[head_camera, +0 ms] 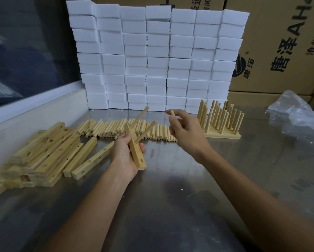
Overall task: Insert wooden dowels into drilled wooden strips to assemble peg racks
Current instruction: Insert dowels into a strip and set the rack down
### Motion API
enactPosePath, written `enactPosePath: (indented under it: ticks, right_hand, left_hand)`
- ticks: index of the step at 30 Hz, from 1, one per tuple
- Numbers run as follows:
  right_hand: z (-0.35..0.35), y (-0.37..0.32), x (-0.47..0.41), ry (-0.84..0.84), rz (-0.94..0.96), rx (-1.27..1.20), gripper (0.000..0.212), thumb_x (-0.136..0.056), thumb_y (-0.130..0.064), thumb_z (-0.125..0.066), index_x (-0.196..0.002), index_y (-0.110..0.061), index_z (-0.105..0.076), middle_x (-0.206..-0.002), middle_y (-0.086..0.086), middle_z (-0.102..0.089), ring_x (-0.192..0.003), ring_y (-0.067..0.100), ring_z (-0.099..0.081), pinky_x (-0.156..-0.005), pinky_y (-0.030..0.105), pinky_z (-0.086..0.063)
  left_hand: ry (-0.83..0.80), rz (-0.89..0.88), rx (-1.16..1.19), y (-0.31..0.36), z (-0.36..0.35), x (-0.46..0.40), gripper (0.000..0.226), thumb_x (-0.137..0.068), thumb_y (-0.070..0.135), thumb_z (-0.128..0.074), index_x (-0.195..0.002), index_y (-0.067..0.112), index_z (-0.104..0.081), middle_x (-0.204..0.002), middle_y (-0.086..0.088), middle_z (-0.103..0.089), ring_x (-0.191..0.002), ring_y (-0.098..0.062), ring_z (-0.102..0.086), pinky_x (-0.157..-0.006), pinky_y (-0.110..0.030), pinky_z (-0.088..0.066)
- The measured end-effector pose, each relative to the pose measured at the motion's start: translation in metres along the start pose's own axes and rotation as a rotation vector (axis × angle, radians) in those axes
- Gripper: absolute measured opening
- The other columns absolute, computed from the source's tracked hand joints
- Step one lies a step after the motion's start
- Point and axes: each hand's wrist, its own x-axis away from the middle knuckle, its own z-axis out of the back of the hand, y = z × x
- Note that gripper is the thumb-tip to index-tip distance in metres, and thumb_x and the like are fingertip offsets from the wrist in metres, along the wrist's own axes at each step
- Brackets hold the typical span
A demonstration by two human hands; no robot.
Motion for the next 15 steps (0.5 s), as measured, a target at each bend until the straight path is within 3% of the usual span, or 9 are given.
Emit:
enactPosePath:
  ticks: [3,6,8,10,13,15]
  right_hand:
    - [0.0008,-0.0020,0.0011,0.017,0.028,-0.017,0.026,-0.102,-0.036,-0.049,-0.106,-0.018,-0.067,-0.051,-0.007,-0.048,-0.047,0.003,-0.040,-0.049,0.019,-0.037]
    - [-0.0008,-0.0022,0.0006,0.051,0.030,0.010,0.032,-0.100,-0.043,-0.051,-0.090,-0.021,-0.072,-0.079,0.018,-0.067,-0.059,0.014,-0.051,-0.058,0.031,-0.044]
    - [-0.0007,-0.0019,0.0007,0.061,0.020,0.016,0.035,-0.099,-0.045,-0.053,-0.086,-0.020,-0.074,-0.092,0.022,-0.069,-0.064,0.018,-0.054,-0.060,0.033,-0.045]
    - [-0.0003,-0.0017,0.0016,0.041,0.015,0.033,0.035,-0.099,-0.044,-0.053,-0.087,-0.019,-0.074,-0.081,0.018,-0.069,-0.061,0.013,-0.053,-0.060,0.030,-0.045]
    - [-0.0003,0.0019,0.0008,0.009,0.000,0.025,0.028,-0.102,-0.034,-0.051,-0.098,-0.015,-0.072,-0.054,-0.008,-0.051,-0.048,0.004,-0.042,-0.052,0.020,-0.038]
    - [-0.0010,0.0037,-0.0004,-0.006,-0.025,0.004,0.024,-0.104,-0.026,-0.047,-0.111,-0.014,-0.067,-0.048,-0.014,-0.045,-0.044,0.002,-0.039,-0.046,0.016,-0.034]
  left_hand:
    - [-0.014,0.000,0.001,-0.0001,0.0003,-0.0005,0.017,-0.100,0.018,-0.053,-0.113,0.016,-0.064,-0.088,-0.010,-0.060,-0.051,-0.017,-0.053,-0.045,-0.025,-0.049]
    - [-0.032,-0.009,-0.017,-0.0006,0.0005,-0.0032,0.028,-0.101,0.018,-0.052,-0.126,0.013,-0.061,-0.089,-0.009,-0.060,-0.051,-0.017,-0.052,-0.045,-0.025,-0.049]
    - [-0.037,-0.014,-0.028,-0.0010,0.0006,-0.0046,0.031,-0.101,0.019,-0.052,-0.131,0.013,-0.060,-0.089,-0.009,-0.060,-0.052,-0.017,-0.052,-0.045,-0.025,-0.048]
    - [-0.038,-0.016,-0.028,-0.0013,0.0007,-0.0051,0.032,-0.101,0.019,-0.052,-0.132,0.013,-0.060,-0.088,-0.009,-0.060,-0.053,-0.017,-0.053,-0.045,-0.025,-0.049]
    - [-0.037,-0.012,-0.021,-0.0012,0.0009,-0.0056,0.033,-0.101,0.020,-0.053,-0.132,0.014,-0.059,-0.087,-0.009,-0.060,-0.053,-0.018,-0.053,-0.047,-0.026,-0.049]
    - [-0.036,-0.010,-0.019,-0.0011,0.0005,-0.0051,0.032,-0.101,0.020,-0.053,-0.132,0.015,-0.059,-0.087,-0.009,-0.060,-0.054,-0.018,-0.053,-0.047,-0.026,-0.049]
